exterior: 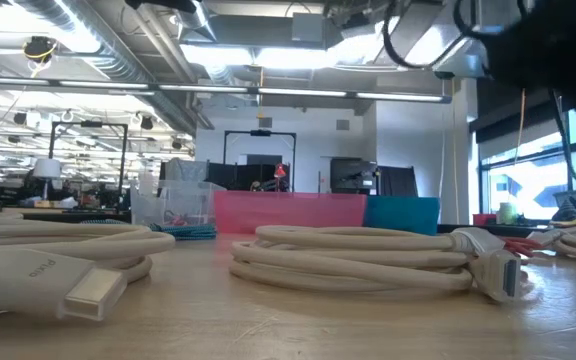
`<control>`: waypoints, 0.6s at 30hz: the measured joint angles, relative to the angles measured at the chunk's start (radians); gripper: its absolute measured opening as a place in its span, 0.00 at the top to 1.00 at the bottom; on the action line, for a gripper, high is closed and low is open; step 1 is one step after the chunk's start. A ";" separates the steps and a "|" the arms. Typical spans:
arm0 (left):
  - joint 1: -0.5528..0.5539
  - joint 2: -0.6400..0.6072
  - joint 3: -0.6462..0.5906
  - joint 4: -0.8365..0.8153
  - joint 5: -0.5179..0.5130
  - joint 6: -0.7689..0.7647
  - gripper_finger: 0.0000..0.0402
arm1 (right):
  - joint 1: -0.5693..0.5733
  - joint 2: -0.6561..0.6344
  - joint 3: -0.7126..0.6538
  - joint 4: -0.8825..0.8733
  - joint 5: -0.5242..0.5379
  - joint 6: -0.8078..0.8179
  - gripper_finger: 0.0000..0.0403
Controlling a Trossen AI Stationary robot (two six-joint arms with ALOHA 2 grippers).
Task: Pick & Place USB Port
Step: Put the light brown HDMI cable into the pink bin
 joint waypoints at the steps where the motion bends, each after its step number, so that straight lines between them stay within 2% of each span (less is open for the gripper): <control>1: 0.000 0.000 0.000 0.000 0.000 0.000 0.53 | 0.000 -0.011 -0.039 0.033 0.000 0.002 0.53; 8: 0.000 0.001 0.000 0.003 0.001 -0.014 0.53 | -0.024 -0.032 -0.251 0.197 -0.007 -0.036 0.53; 12: 0.000 0.001 0.000 0.004 0.001 -0.016 0.53 | -0.041 -0.032 -0.358 0.369 -0.008 -0.061 0.53; 15: 0.000 0.001 0.000 0.006 0.001 -0.018 0.53 | -0.051 -0.036 -0.415 0.465 -0.014 -0.078 0.53; 18: 0.000 0.001 0.000 0.008 0.001 -0.019 0.53 | -0.059 -0.040 -0.434 0.470 -0.015 -0.082 0.55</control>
